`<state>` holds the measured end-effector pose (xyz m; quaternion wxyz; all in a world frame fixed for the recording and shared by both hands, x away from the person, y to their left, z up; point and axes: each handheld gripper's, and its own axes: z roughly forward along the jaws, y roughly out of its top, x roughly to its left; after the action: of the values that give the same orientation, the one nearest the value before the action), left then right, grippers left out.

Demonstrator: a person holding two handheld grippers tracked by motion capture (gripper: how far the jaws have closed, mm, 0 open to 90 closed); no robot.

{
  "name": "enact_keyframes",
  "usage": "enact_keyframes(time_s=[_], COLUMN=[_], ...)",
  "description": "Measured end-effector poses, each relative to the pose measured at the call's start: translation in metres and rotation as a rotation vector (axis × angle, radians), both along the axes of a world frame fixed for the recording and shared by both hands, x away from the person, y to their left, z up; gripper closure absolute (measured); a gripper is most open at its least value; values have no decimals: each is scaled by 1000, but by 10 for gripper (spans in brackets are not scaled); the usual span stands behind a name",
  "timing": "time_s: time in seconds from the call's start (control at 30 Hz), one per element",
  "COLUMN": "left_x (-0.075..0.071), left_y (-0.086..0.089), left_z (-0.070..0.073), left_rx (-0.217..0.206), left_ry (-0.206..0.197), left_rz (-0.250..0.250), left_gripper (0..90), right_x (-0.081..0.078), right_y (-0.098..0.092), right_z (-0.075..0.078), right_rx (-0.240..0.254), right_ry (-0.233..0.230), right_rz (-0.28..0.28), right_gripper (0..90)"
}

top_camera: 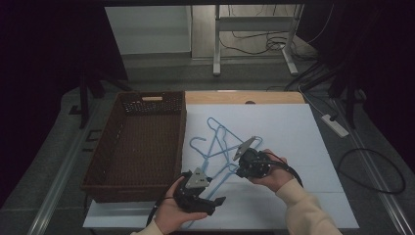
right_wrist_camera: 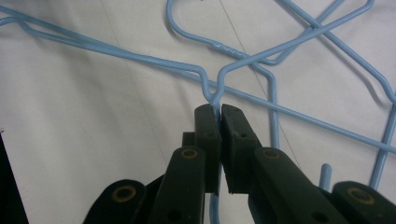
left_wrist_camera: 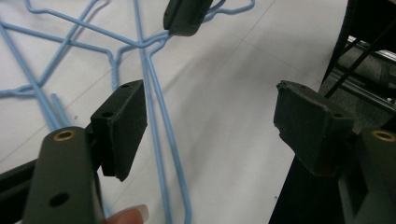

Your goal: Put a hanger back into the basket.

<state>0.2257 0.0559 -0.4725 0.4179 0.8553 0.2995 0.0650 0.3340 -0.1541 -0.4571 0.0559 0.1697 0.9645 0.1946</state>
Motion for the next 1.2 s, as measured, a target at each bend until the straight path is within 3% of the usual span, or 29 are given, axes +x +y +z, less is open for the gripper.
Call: enact_keyframes(time_s=[0.2, 0.4, 0.57, 0.7, 1.03, 1.2], left_x=[3, 12, 21, 27, 35, 35], left_y=[-9, -20, -26, -29, -25, -24], left_z=[-8, -20, -29, -35, -41, -42], left_rx=[8, 50, 82, 100, 79, 72], left_ry=[2, 12, 33, 61, 140, 147], left_rz=[25, 48, 77, 99, 150, 163], left_gripper=[271, 272, 343, 453, 717, 828], right_x=[0, -1, -1, -2, -3, -4], right_y=[0, -1, -2, -2, -2, -1], right_z=[1, 2, 3, 3, 5, 7], right_rx=[-3, -1, 2, 5, 15, 25], right_ry=[-3, -7, -11, -17, -29, -38], right_rz=[-1, 1, -1, 1, 12, 19], right_gripper=[861, 861, 861, 861, 860, 859])
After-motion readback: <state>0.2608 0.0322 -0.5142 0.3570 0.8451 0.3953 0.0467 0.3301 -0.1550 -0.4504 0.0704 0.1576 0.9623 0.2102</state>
